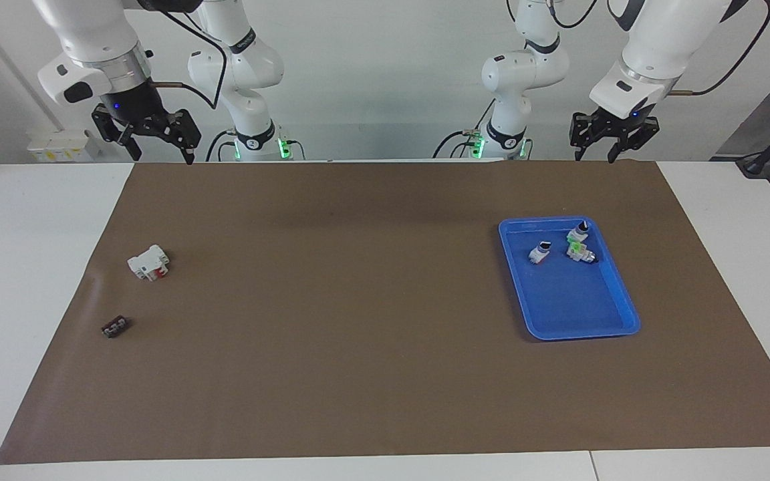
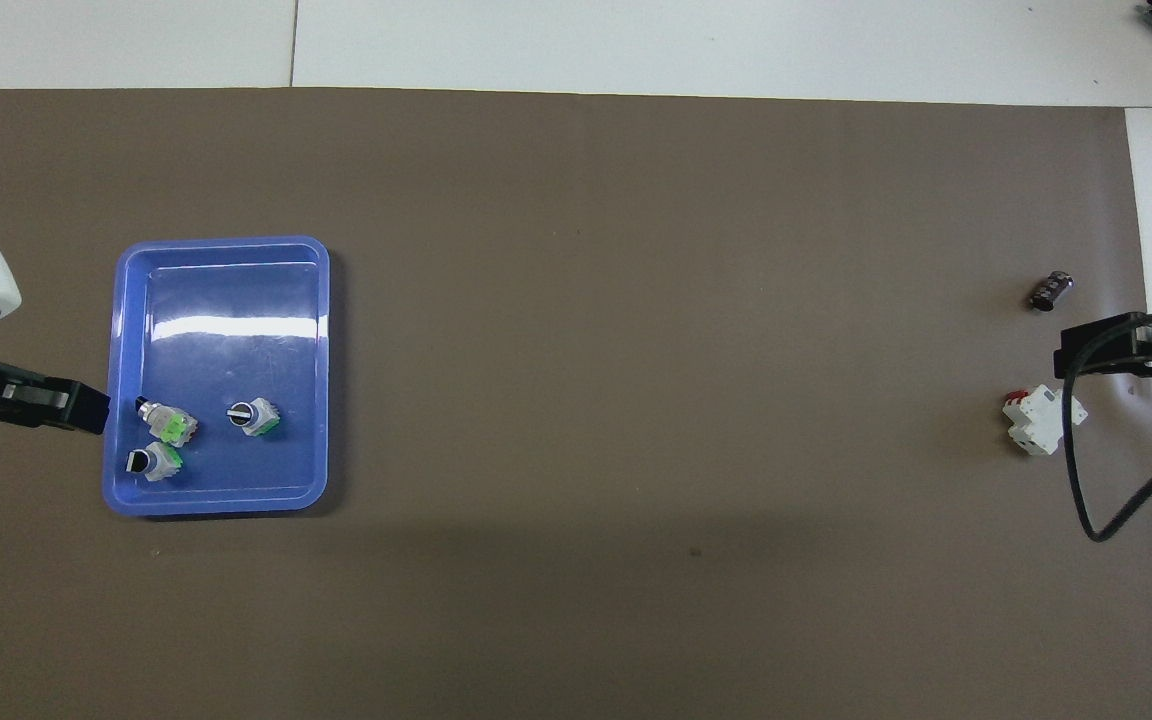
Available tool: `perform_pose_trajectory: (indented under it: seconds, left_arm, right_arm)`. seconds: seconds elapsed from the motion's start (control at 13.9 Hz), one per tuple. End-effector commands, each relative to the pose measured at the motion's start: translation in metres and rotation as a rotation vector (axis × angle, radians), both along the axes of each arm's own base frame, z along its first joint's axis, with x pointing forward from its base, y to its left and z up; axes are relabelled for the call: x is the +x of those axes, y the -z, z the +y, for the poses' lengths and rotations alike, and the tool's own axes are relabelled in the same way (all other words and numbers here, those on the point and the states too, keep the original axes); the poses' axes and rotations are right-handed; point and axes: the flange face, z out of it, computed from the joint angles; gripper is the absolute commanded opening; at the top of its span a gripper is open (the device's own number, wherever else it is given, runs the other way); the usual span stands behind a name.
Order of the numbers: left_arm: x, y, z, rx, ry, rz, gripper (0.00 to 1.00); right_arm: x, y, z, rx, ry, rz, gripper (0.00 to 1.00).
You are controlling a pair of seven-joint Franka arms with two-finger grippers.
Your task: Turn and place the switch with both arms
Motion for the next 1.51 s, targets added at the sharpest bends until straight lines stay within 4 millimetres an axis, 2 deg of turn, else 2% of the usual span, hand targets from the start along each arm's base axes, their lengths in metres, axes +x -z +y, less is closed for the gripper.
perform_pose_trajectory:
  seconds: [0.0, 0.07, 0.14, 0.22, 0.65, 0.93, 1.15, 1.29, 1.43]
  left_arm:
    - [0.005, -0.014, 0.006, 0.001, -0.027, 0.003, 0.79]
    - [0.006, -0.015, 0.008, -0.001, -0.029, -0.005, 0.82]
    - [0.007, -0.014, 0.008, -0.003, -0.03, -0.009, 0.92]
    - [0.007, -0.014, 0.008, -0.007, -0.033, -0.006, 0.97]
    - [0.012, -0.008, 0.001, -0.047, -0.063, 0.001, 0.95]
    - [0.013, -0.009, 0.012, -0.079, -0.071, -0.034, 0.94]
    - [0.015, -0.002, 0.021, -0.104, -0.089, -0.045, 0.94]
    - [0.013, -0.005, 0.027, -0.104, -0.104, -0.047, 0.99]
    - [0.013, -0.006, 0.025, -0.105, -0.101, -0.053, 1.0]
  right_arm:
    - [-0.004, -0.004, 0.0, 0.003, 0.015, 0.004, 1.0]
    - [-0.004, -0.005, 0.0, 0.003, 0.015, 0.003, 1.0]
    - [-0.004, -0.004, 0.0, 0.002, 0.015, 0.006, 1.0]
    - [-0.004, -0.004, 0.0, 0.002, 0.015, 0.006, 1.0]
    - [-0.004, -0.004, 0.0, 0.002, 0.015, 0.006, 1.0]
    - [-0.004, -0.004, 0.0, 0.002, 0.015, 0.004, 1.0]
    - [-0.004, -0.004, 0.001, 0.002, 0.013, 0.004, 1.0]
    - [-0.004, -0.005, 0.0, 0.003, 0.015, 0.004, 1.0]
    - [-0.004, -0.004, 0.0, 0.003, 0.015, 0.004, 1.0]
